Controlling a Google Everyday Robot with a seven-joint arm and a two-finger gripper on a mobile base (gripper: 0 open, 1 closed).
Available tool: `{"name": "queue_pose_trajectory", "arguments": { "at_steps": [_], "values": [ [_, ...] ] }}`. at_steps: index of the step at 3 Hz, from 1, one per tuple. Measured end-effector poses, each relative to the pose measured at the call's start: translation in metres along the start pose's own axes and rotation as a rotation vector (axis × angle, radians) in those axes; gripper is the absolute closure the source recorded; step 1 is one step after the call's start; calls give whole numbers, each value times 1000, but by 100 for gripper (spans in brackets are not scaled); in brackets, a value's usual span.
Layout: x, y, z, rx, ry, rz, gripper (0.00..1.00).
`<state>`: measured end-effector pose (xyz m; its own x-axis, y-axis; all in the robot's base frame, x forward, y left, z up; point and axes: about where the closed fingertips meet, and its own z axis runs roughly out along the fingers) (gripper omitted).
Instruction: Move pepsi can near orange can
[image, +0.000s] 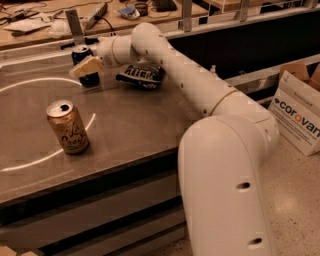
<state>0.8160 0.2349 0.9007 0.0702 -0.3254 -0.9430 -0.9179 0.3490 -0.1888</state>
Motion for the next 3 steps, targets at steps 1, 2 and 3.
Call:
{"name": "queue_pose_trajectory", "arguments": {
  "at_steps": [1, 2, 3],
  "values": [
    [-11, 9, 27, -40, -30, 42, 21],
    [-9, 15, 30, -45, -27, 110, 44],
    [-29, 17, 9, -46, -57, 139, 75]
  ]
}}
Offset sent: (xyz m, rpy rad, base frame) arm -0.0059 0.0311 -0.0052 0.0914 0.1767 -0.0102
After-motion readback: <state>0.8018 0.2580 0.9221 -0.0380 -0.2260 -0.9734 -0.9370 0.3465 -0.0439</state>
